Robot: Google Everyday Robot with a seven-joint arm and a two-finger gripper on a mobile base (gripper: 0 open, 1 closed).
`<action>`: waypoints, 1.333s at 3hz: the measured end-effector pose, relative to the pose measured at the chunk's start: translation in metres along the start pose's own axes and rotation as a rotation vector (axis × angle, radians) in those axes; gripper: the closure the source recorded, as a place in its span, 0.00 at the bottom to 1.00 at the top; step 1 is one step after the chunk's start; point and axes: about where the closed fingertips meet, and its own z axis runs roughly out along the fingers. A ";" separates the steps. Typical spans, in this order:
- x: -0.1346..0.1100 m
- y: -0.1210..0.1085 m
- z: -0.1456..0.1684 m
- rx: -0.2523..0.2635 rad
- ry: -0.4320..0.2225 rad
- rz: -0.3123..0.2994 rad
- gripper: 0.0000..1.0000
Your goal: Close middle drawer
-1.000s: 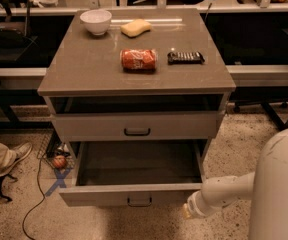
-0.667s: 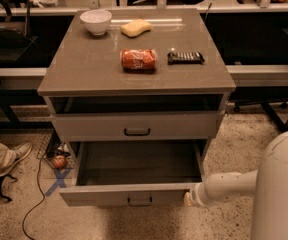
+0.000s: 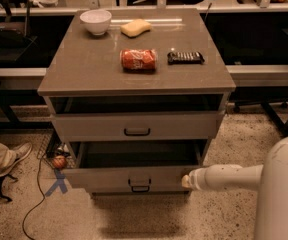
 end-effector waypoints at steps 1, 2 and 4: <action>-0.026 0.007 0.010 -0.020 -0.044 -0.006 1.00; -0.067 0.021 0.028 -0.052 -0.095 -0.015 1.00; -0.080 0.028 0.031 -0.069 -0.119 -0.028 1.00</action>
Offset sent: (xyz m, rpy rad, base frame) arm 0.1307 0.0460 0.0174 0.0968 -0.1708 0.0105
